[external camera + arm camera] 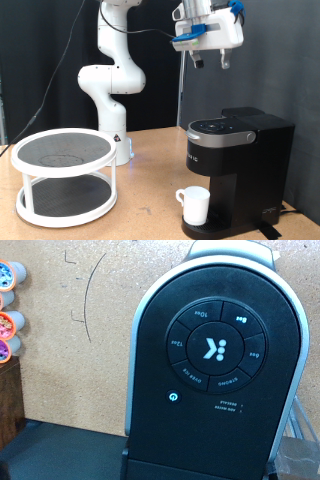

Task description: Make a cup of coffee with the keurig machine

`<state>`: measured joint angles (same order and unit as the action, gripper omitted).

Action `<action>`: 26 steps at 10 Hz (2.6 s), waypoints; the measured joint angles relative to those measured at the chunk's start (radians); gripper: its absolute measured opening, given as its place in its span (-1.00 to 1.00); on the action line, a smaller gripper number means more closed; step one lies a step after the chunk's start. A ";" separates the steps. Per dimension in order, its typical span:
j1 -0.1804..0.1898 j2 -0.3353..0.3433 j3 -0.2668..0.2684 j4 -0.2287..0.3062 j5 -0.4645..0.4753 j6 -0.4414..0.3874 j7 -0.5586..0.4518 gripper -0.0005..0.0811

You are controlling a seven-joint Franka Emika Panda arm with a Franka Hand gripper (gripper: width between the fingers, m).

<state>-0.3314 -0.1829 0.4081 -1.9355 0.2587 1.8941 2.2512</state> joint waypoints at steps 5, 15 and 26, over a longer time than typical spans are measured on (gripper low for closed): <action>0.000 0.003 0.009 -0.035 -0.003 0.011 -0.014 0.81; 0.008 -0.033 0.020 -0.114 -0.008 -0.039 -0.080 0.81; 0.008 -0.058 0.039 -0.289 -0.063 0.054 -0.062 0.81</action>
<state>-0.3234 -0.2414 0.4472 -2.2250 0.1959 1.9481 2.1891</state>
